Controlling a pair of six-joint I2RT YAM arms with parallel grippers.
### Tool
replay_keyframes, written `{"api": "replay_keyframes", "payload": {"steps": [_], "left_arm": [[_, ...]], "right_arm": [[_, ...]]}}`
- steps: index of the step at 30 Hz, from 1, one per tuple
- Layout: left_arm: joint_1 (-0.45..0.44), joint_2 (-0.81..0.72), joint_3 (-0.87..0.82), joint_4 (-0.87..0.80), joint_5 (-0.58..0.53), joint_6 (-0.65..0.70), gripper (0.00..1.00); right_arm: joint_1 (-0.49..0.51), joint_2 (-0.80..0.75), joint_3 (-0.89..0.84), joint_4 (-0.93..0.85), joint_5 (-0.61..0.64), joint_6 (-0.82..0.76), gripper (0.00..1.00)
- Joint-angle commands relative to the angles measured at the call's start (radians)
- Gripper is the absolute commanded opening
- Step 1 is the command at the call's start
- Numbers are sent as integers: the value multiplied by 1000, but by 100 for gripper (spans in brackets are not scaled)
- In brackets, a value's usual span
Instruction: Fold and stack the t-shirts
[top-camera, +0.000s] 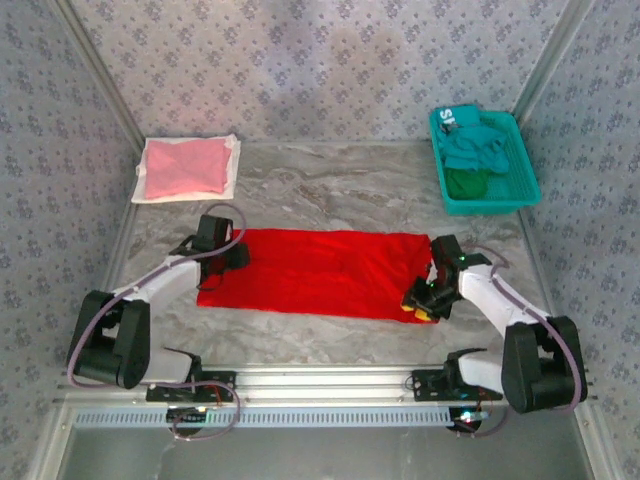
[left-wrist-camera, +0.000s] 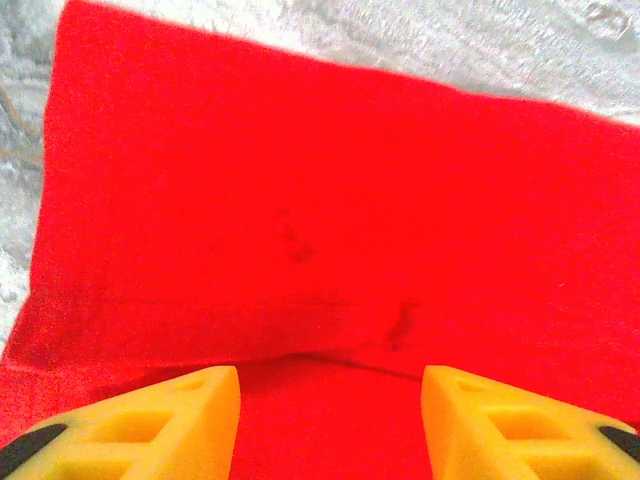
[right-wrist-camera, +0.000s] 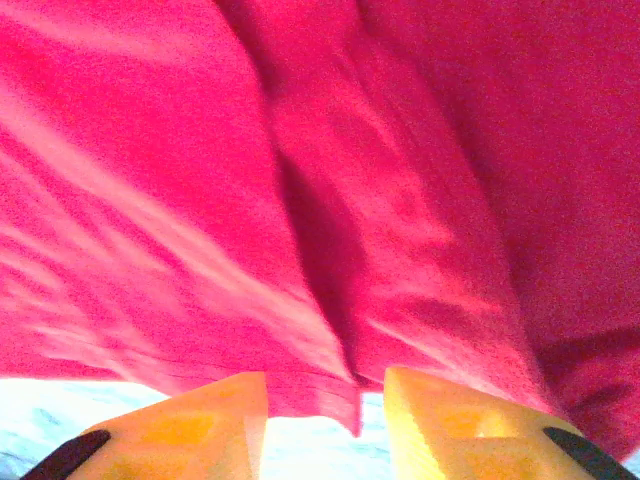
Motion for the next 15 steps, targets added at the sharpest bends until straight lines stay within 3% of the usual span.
{"api": "replay_keyframes", "payload": {"steps": [1,15], "left_arm": [[3,16,68,-27,15,21,52],[13,224,187,10,56,27,52]], "right_arm": [[-48,-23,99,-15,74,-25,38],[-117,422,334,324,136,-10,38]]}}
